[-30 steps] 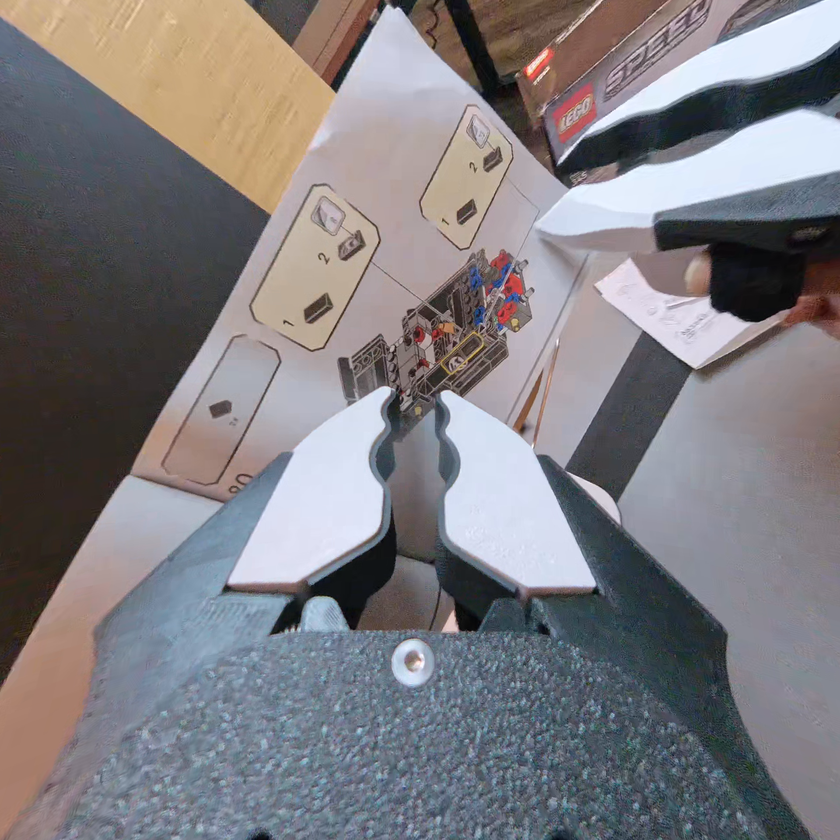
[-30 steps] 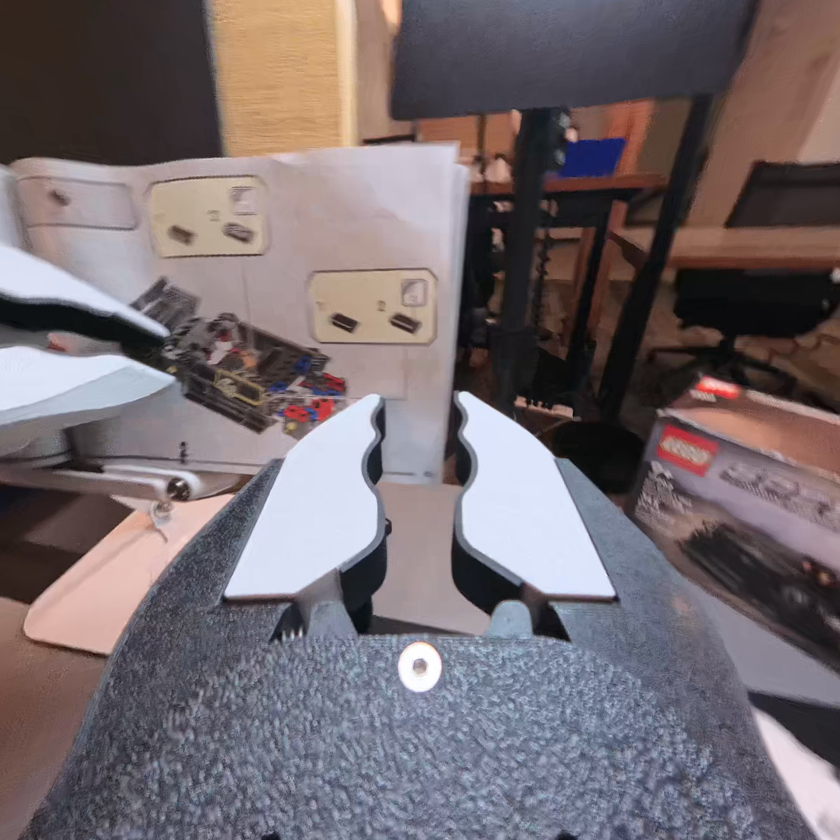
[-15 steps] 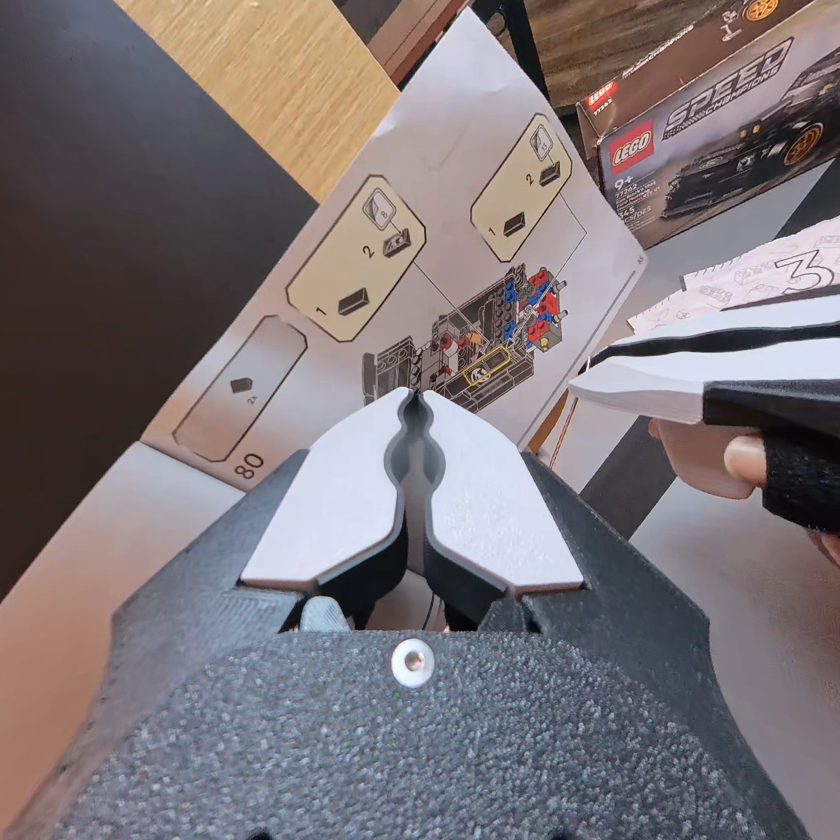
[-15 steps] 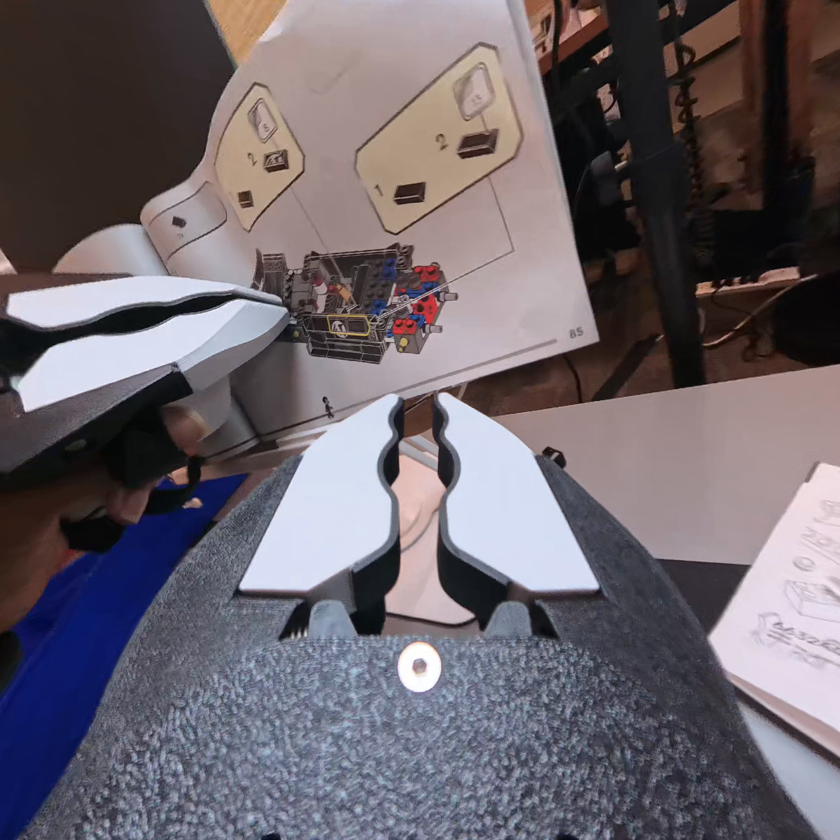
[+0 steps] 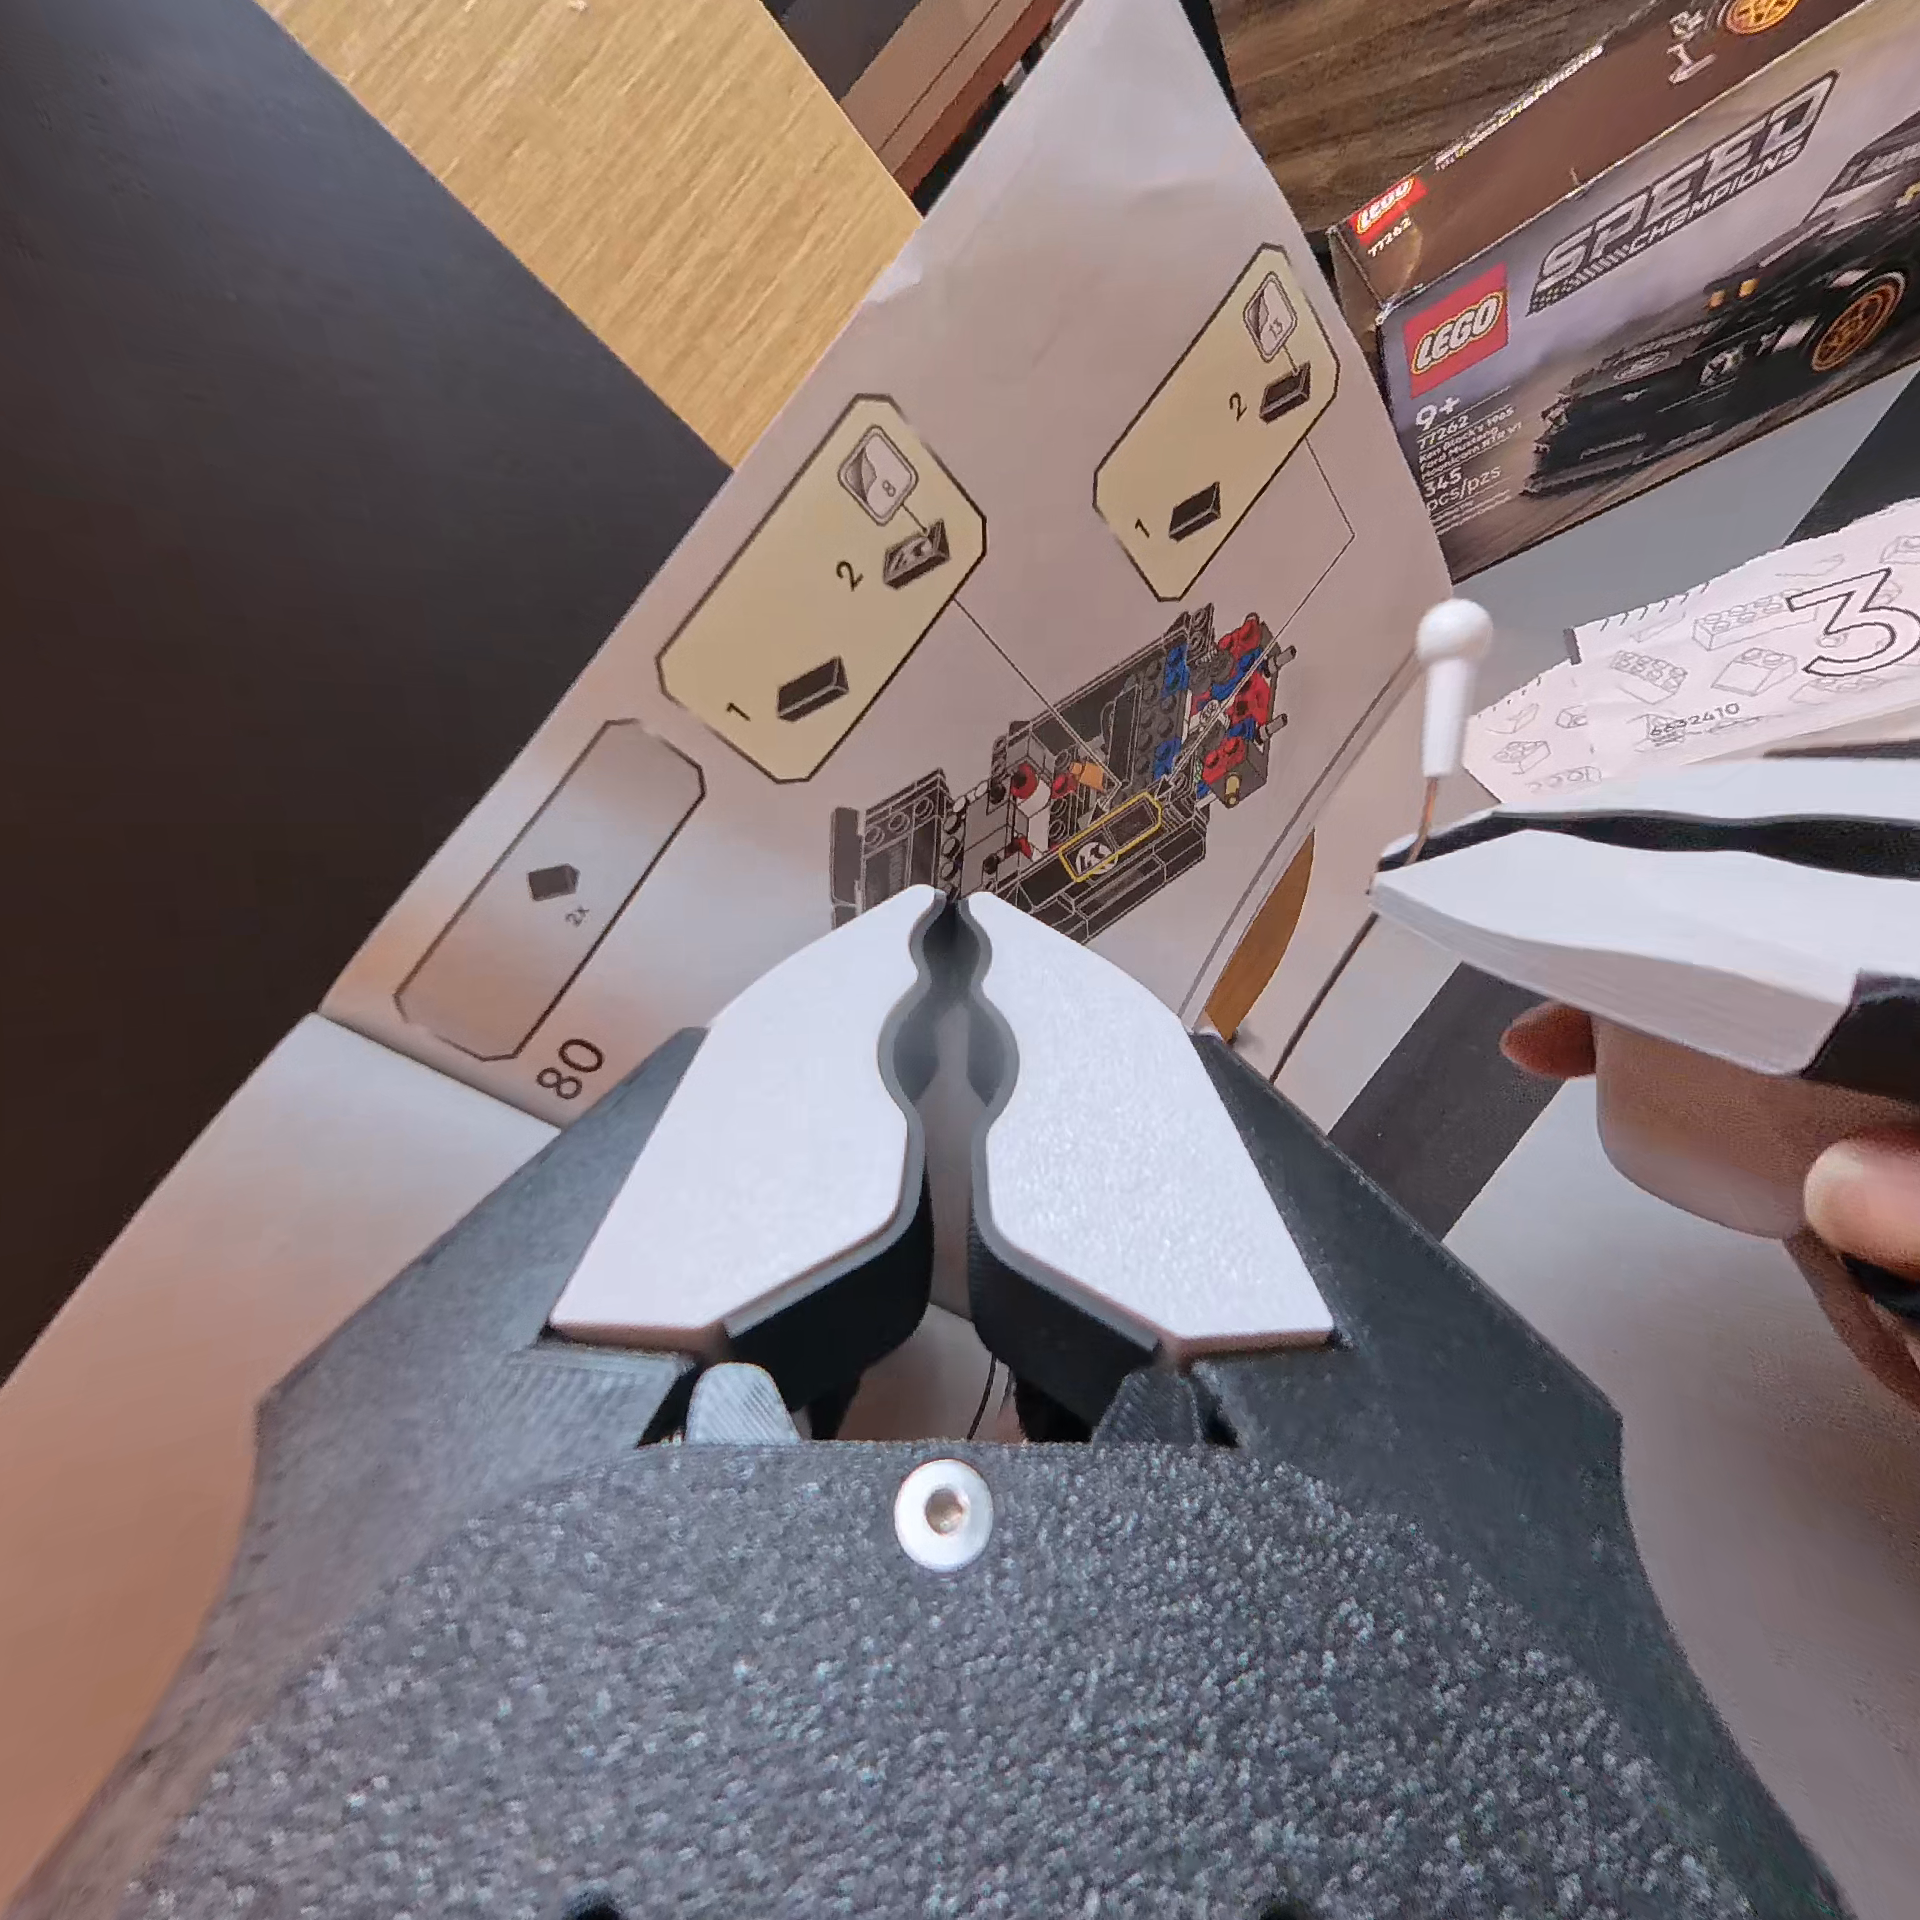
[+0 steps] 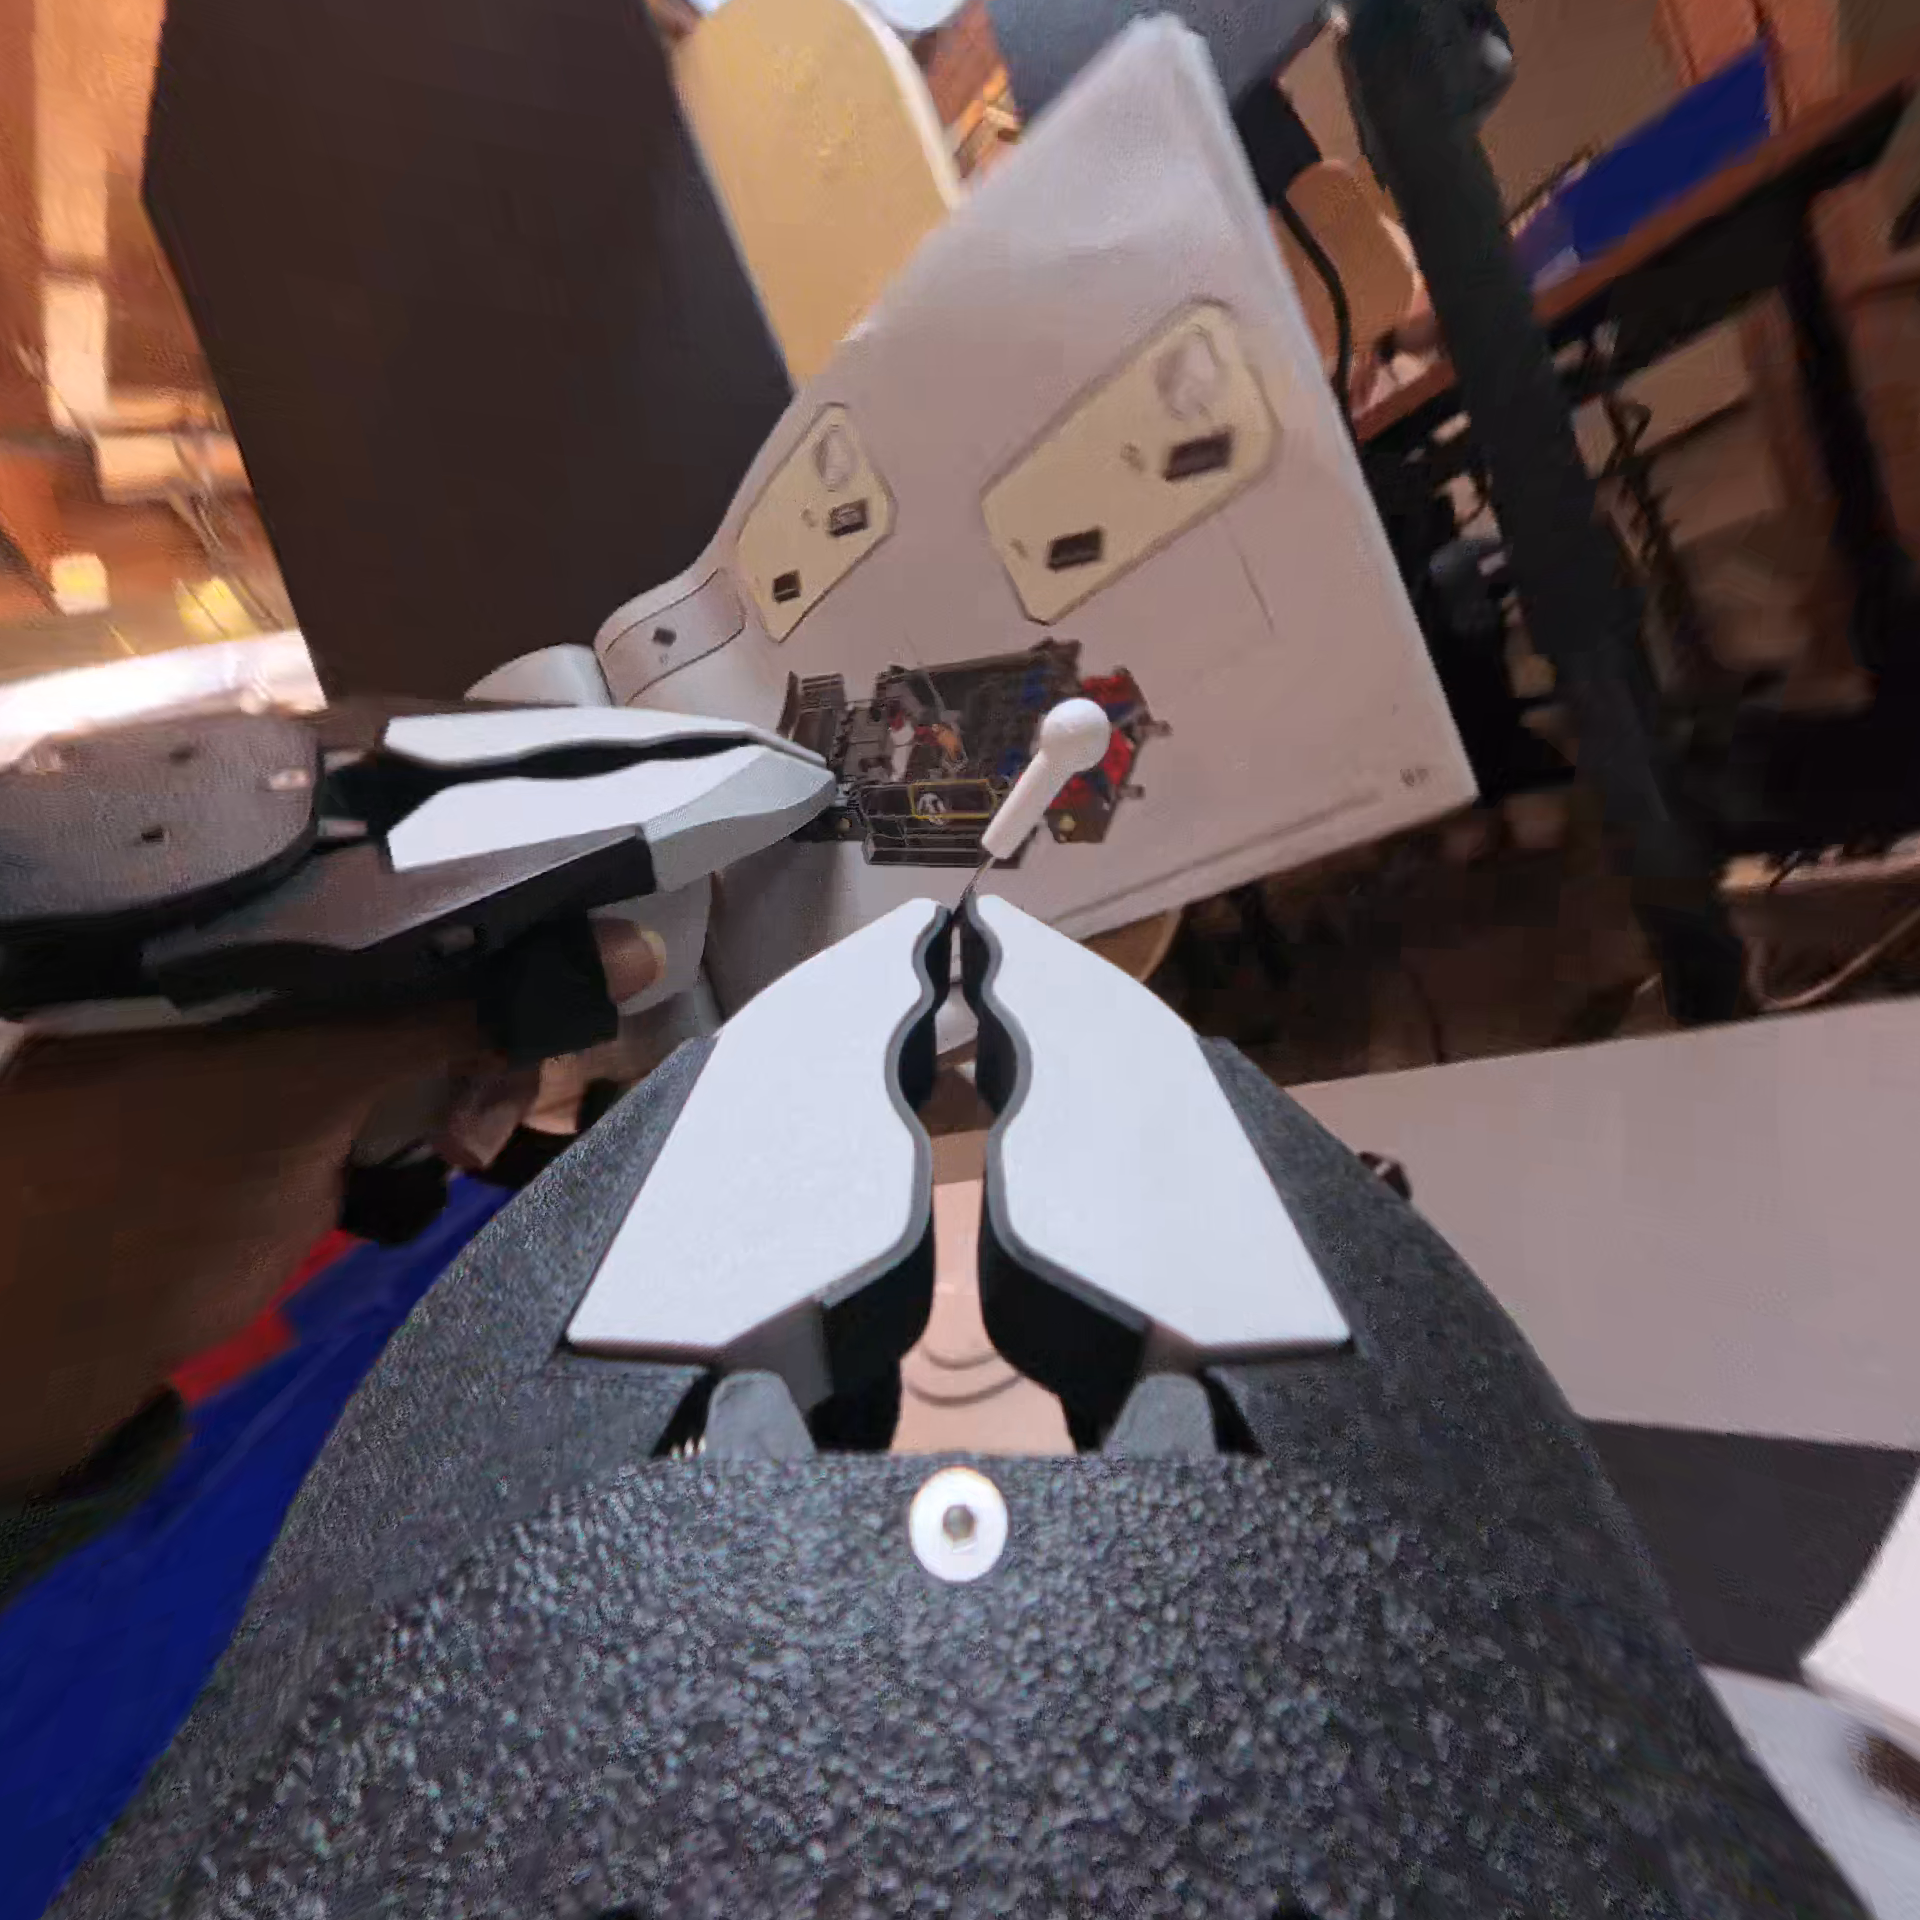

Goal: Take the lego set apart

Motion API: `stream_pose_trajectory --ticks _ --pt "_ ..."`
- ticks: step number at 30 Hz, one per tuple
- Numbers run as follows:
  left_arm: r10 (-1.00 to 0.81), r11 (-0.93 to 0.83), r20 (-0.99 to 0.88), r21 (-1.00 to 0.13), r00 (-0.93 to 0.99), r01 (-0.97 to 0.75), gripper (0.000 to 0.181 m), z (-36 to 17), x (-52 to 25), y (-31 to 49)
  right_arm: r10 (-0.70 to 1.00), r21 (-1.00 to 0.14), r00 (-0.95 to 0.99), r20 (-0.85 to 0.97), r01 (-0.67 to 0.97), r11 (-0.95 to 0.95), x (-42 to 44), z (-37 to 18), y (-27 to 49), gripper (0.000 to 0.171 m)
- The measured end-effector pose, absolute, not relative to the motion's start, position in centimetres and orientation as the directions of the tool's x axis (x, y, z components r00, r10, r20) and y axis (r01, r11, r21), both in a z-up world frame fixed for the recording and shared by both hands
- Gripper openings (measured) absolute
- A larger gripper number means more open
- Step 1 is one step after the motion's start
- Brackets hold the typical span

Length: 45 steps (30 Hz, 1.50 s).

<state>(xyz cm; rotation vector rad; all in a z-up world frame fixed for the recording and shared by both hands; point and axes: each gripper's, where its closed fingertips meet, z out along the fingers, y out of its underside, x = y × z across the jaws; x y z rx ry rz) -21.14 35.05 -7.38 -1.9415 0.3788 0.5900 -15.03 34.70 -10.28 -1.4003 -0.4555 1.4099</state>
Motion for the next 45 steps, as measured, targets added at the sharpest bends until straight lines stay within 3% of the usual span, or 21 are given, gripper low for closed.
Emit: stream_pose_trajectory --ticks 4,8,12,16,23,26,32,36,40,45 --pt "-0.037 -0.399 -0.511 -0.780 0.859 -0.482 0.000 -7.3 -20.8 35.1 0.933 -0.982 0.349 -0.084 -0.187 -0.019 -16.4 -8.5 33.9 0.002" --pt "-0.134 -0.315 -0.358 -0.869 0.924 -0.382 0.000 -6.2 -19.3 34.5 0.930 -0.976 0.309 0.198 -0.023 0.215 -18.1 -7.9 32.6 0.003" --pt "-0.085 -0.233 -0.291 -0.924 0.953 -0.303 0.000 -3.4 -20.4 31.9 0.880 -0.931 0.308 0.361 0.063 0.360 -18.7 -7.9 32.3 0.003" --pt "0.023 -0.297 -0.331 -0.903 0.944 -0.309 0.000 -4.0 -23.8 29.5 0.823 -0.871 0.285 0.491 0.128 0.474 -19.5 -7.7 31.4 0.003" --pt "-0.004 -0.291 -0.395 -0.878 0.919 -0.379 0.000 -4.7 -24.3 29.1 0.620 -0.641 0.168 0.767 0.239 0.729 -21.9 -8.7 28.8 0.001" --pt "0.014 -0.275 -0.422 -0.873 0.906 -0.402 0.000 -4.5 -24.7 28.4 0.585 -0.601 0.144 0.798 0.256 0.757 -22.0 -8.8 28.7 0.001" --pt "0.028 -0.289 -0.405 -0.879 0.914 -0.380 0.000 -5.9 -25.5 26.2 0.623 -0.648 0.187 0.760 0.299 0.700 -21.7 -8.6 29.0 0.005" --pt "0.049 -0.291 -0.352 -0.900 0.935 -0.324 0.001 -7.2 -26.2 24.4 0.704 -0.762 0.291 0.648 0.248 0.598 -19.6 -8.0 29.2 0.018" --pt "0.081 -0.288 -0.271 -0.928 0.959 -0.238 0.000 -8.7 -27.0 23.3 0.741 -0.830 0.382 0.552 0.338 0.444 -18.3 -9.4 32.8 0.018" --pt "0.127 -0.323 -0.258 -0.924 0.958 -0.206 0.005 -10.3 -28.3 22.7 0.705 -0.801 0.392 0.591 0.387 0.456 -18.5 -9.7 34.7 0.011"
